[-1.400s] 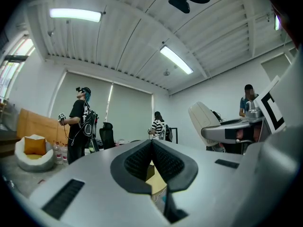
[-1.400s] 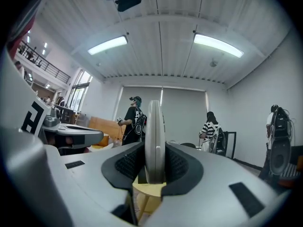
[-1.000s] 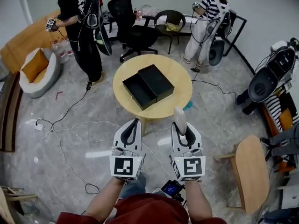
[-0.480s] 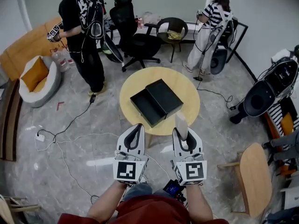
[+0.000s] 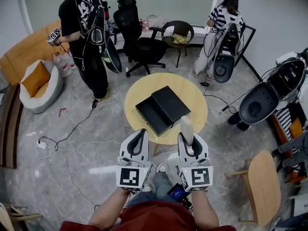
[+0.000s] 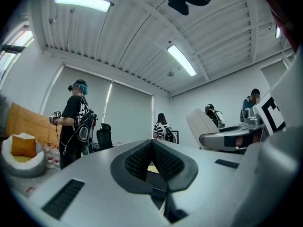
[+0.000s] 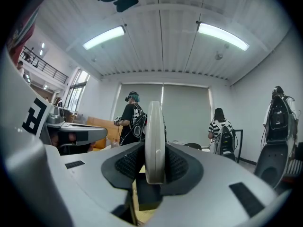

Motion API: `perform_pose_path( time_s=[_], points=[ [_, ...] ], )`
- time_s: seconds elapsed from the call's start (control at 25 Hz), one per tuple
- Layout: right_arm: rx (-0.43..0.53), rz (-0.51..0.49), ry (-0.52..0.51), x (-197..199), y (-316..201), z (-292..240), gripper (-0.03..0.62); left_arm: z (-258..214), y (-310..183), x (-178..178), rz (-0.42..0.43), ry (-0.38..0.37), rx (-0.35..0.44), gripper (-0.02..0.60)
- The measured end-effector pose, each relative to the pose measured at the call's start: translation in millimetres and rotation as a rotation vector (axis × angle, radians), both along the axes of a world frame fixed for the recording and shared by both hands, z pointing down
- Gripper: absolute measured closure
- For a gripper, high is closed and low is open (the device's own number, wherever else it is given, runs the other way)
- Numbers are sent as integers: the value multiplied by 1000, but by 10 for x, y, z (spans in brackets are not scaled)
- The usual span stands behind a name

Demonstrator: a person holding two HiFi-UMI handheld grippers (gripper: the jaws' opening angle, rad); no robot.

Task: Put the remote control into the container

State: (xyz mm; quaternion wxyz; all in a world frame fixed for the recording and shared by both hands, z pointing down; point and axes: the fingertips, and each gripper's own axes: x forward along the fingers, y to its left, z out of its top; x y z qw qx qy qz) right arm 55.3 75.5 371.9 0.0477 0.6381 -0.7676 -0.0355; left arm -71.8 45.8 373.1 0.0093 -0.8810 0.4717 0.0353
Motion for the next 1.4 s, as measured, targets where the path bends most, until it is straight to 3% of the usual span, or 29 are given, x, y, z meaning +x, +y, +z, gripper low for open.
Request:
perform_pose_path(
  time_s=[0.4, 1.0, 1.4],
  points=[
    [-10, -33, 8, 202, -429, 73, 473, 46, -403, 249, -13, -3, 1, 566],
    [16, -80, -11, 860, -1515, -110, 474, -118, -1438, 1006, -34, -13, 15, 566],
    [20, -120, -44, 1306, -1923, -217, 474, -243, -1888, 1455, -68, -11, 14, 566]
  ],
)
